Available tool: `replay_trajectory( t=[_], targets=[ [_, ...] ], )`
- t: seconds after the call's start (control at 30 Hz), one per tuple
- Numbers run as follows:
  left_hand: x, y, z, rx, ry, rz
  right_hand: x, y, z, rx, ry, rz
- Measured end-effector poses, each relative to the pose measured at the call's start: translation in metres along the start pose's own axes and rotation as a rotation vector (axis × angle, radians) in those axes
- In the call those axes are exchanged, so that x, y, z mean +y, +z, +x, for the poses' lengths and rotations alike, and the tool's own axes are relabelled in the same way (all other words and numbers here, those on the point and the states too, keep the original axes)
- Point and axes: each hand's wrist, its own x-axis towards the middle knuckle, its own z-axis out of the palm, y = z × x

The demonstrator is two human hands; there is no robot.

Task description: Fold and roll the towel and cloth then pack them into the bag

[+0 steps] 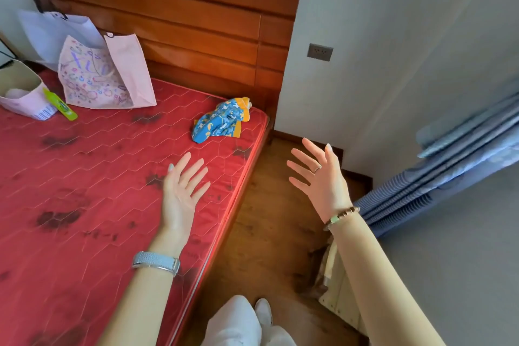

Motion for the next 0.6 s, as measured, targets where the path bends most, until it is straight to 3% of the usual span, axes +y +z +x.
replay_trajectory(
  t=[0.6],
  targets=[
    [0.018, 0.012, 0.211, 0.163, -0.006, -0.080, -0.045, 0.062, 0.223, -0.081, 0.093, -0.070]
  ],
)
